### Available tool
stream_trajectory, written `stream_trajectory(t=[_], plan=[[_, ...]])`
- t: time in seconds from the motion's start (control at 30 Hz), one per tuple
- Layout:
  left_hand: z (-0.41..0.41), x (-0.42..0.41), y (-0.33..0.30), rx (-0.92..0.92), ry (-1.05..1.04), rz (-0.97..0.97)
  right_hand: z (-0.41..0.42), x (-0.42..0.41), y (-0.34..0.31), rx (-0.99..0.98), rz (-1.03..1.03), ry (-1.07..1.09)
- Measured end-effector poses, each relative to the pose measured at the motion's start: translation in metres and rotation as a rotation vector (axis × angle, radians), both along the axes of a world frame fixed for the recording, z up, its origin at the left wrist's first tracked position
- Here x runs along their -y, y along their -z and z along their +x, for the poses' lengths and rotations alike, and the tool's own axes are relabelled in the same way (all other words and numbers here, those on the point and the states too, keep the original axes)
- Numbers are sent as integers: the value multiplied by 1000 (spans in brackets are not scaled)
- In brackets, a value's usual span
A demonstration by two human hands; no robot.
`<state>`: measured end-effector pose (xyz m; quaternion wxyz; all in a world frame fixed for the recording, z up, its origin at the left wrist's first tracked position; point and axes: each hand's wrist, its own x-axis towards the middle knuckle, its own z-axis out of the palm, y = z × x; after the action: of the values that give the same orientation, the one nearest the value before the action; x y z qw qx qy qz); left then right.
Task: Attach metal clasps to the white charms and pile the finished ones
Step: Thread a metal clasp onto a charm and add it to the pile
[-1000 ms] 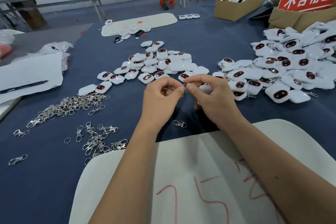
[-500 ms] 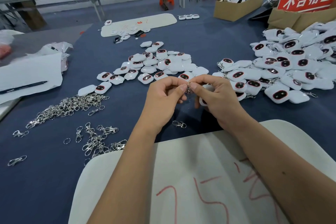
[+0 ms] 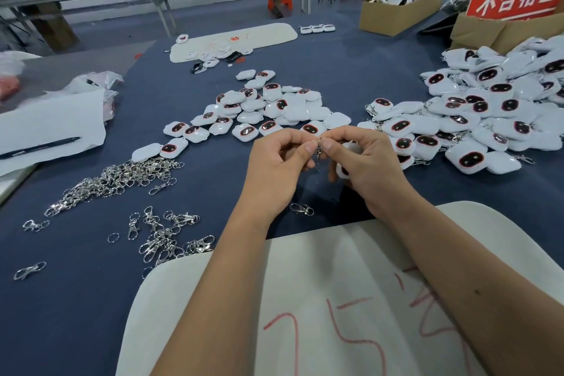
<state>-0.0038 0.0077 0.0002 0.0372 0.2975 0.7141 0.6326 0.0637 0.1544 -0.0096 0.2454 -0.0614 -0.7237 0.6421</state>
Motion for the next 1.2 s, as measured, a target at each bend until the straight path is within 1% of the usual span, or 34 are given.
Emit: stream_trajectory(t=[0.13, 0.27, 0.33, 0.43, 0.5, 0.57, 0.63, 0.67, 0.8, 0.9, 0.97, 1.07, 1.2], plan=[[1, -1, 1, -6, -31, -29, -1, 0, 1, 2, 55, 14], [2, -3, 4, -80, -102, -114, -1, 2, 2, 39, 167, 62], [2, -2, 5, -140, -111, -178, 0, 7, 3, 25, 314, 137], [0, 0, 7, -234, -111, -266, 1, 14, 3, -91, 600, 303], [0, 1, 7, -250, -116, -279, 1, 14, 3, -122, 680, 327], [0, 1, 8, -253, -129, -273, 1, 13, 2, -100, 707, 328], [-1, 1, 7, -260, -139, -261, 1, 13, 2, -86, 693, 320], [-2, 1, 7, -259, -138, -251, 1, 13, 2, -76, 654, 306], [-1, 1, 4, -226, -118, -191, 2, 7, 0, -12, 376, 204], [0, 0, 3, -273, -117, -177, 3, 7, -1, -14, 261, 155], [1, -1, 2, -318, -119, -177, 3, 8, -2, -19, 239, 145], [2, 1, 3, -354, -102, -187, 4, 7, -2, -16, 260, 121], [2, 3, 5, -345, -83, -207, 4, 6, -3, -16, 253, 94]])
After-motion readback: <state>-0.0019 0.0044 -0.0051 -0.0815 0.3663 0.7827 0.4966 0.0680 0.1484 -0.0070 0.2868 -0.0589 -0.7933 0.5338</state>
